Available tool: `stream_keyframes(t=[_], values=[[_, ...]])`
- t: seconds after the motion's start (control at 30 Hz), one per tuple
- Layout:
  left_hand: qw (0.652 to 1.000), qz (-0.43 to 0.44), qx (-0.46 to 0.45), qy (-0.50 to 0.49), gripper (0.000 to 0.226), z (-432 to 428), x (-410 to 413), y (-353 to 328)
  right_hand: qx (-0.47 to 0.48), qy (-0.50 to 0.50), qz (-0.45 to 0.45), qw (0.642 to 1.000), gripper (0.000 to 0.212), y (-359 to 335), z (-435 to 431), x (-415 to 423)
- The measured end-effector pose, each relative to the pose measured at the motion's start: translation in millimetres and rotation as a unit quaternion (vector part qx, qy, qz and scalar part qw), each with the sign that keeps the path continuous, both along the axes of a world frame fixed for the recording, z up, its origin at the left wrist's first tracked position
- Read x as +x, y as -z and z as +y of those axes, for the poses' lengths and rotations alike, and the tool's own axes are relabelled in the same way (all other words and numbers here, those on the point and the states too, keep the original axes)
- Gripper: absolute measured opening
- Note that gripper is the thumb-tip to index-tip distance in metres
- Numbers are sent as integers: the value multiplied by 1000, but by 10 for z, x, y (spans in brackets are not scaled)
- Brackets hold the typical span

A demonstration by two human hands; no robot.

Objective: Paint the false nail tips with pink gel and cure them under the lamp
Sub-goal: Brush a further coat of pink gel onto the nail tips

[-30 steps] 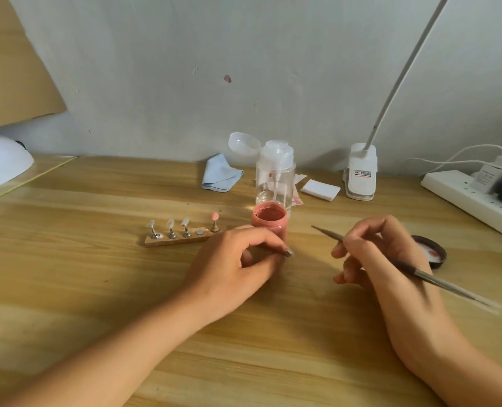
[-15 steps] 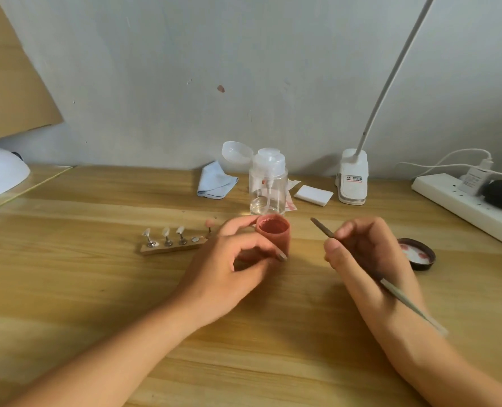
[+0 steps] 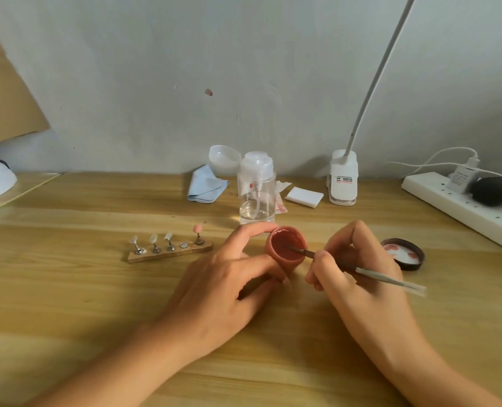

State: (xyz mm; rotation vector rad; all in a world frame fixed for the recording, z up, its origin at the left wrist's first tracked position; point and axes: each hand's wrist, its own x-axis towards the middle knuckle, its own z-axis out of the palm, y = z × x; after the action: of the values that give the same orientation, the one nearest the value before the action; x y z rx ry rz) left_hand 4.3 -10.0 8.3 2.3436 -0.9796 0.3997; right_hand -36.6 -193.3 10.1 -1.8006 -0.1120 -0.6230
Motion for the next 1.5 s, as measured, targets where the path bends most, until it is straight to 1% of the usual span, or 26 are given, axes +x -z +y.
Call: stream_keyframes(t=[0.17, 0.27, 0.43, 0.57, 0.87, 1.1, 1.33, 1.5], values=[[1000, -12, 12, -4, 10, -16, -15, 5, -5, 5, 14, 1000, 21, 20, -2, 9], [1000, -17, 20, -5, 10, -16, -21, 6, -4, 7, 19, 1000, 17, 22, -4, 6], [1000, -12, 27, -9, 9, -7, 0, 28, 17, 3, 19, 1000, 17, -2, 8, -9], [1000, 2, 17, -11, 11, 3, 23, 51, 16, -4, 21, 1000, 16, 10, 4, -5], [1000, -1, -5, 0, 14, -8, 33, 55, 9, -33, 22, 999, 14, 28, 4, -9], [1000, 10, -17, 2, 18, -4, 48, 66, 42, -45, 15, 998, 14, 18, -4, -27], [1000, 6, -13, 17, 11, -14, 32, 52, 21, -37, 23, 999, 15, 24, 3, -11], [1000, -10, -9, 23, 12, -28, 15, 39, -1, -32, 27, 999, 16, 34, 6, -11]])
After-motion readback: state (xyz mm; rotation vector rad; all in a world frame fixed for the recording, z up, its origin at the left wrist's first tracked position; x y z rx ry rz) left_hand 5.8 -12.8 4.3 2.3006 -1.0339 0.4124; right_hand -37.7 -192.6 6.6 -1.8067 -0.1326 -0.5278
